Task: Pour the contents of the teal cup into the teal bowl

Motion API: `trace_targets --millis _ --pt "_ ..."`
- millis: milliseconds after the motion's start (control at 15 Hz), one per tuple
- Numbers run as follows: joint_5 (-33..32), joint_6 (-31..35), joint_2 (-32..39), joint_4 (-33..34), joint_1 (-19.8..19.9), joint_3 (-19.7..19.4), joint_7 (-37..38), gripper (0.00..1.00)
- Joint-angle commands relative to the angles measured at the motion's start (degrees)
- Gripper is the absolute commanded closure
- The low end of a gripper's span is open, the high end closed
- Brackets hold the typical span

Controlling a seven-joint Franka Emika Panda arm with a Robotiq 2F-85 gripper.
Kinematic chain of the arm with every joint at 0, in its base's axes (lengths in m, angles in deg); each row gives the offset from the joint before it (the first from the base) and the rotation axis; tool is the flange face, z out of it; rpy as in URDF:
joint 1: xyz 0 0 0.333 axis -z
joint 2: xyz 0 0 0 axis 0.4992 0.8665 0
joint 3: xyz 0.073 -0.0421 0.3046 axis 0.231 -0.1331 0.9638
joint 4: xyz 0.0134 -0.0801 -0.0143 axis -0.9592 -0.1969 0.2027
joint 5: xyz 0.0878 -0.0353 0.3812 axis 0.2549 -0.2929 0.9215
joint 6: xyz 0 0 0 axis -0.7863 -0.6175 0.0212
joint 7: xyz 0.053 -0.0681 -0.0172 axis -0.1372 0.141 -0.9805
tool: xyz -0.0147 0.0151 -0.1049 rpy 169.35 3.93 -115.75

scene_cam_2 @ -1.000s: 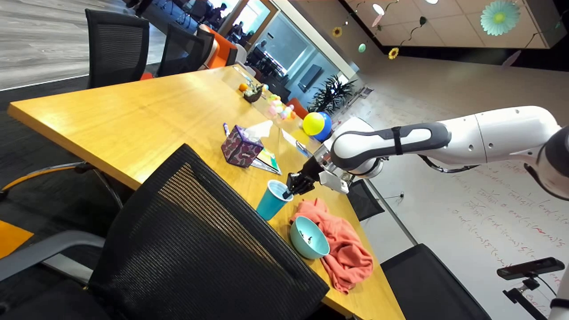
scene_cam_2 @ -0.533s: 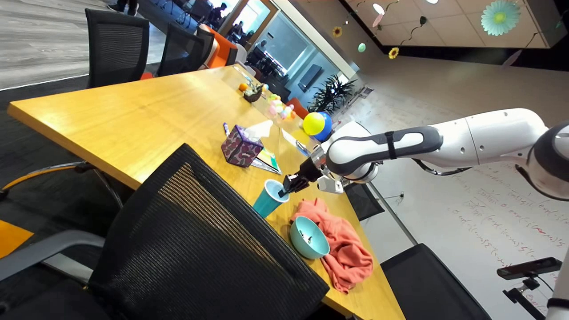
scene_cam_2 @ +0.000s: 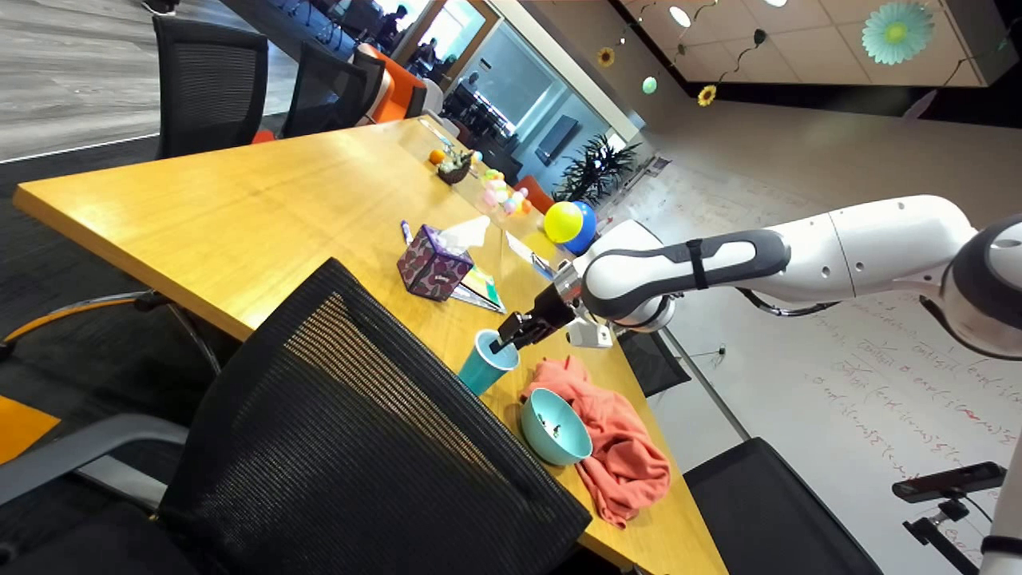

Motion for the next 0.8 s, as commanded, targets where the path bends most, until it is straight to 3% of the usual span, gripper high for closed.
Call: trace_targets --millis 0,67,133,333,733 --pt "-0.7 2.5 -4.7 -4.0 -1.6 -1.1 0.8 0.1" --pt "-0.6 2.7 -6.2 -5.1 -1.7 -1.1 1.1 0.02" --pt "-1.1 2.9 -7.8 -6.4 -2.4 -1.6 1.9 0.0" --pt "-3.7 2.8 -13.7 -11.0 -4.8 -3.9 5.5 0.0" --pt "-16.5 1.2 -23.3 -17.7 -8.5 -7.9 16.8 0.0"
